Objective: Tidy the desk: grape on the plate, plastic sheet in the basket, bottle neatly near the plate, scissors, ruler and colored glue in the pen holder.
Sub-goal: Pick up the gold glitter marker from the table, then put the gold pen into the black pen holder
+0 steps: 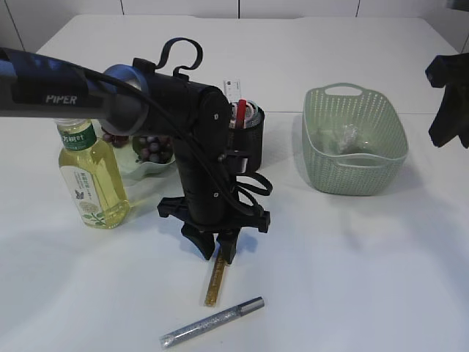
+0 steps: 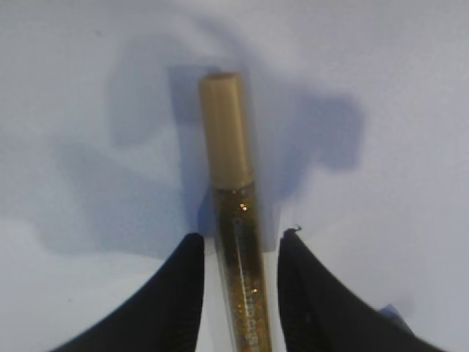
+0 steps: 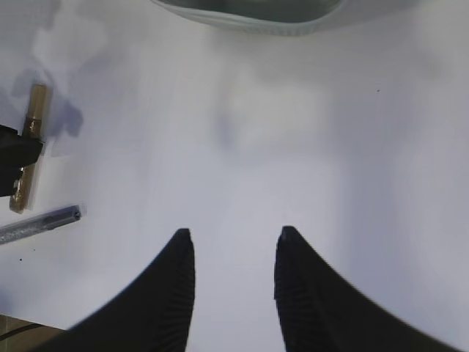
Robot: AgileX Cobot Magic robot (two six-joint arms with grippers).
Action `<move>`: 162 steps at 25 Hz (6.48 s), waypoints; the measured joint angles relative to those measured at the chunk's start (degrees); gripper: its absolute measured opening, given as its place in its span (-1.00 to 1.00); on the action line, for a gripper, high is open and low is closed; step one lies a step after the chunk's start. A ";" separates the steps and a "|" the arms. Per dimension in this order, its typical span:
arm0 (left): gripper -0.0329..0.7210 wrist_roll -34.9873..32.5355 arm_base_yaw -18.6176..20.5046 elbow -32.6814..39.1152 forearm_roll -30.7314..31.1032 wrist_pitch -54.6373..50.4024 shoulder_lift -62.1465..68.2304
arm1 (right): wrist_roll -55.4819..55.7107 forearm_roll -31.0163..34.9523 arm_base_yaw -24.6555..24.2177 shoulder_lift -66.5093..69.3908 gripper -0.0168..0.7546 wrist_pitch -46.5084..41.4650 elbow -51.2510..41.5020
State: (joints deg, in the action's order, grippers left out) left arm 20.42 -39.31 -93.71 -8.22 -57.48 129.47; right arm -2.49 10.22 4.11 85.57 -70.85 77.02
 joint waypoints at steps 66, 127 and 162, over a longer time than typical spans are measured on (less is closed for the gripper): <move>-0.81 -5.56 0.12 33.40 11.41 61.18 -25.42 | -0.26 0.00 0.00 0.00 -0.17 0.00 0.00; -0.73 -14.12 9.88 15.09 9.38 86.78 -4.95 | -1.55 -3.82 0.00 0.00 -0.17 0.00 0.00; -0.16 -10.08 9.66 15.09 14.57 54.24 -18.63 | -1.68 -3.85 0.00 0.00 -0.17 0.00 0.00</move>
State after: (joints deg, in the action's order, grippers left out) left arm 10.33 -29.65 -78.62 6.35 -3.24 110.84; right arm -4.17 6.37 4.11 85.57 -70.85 77.02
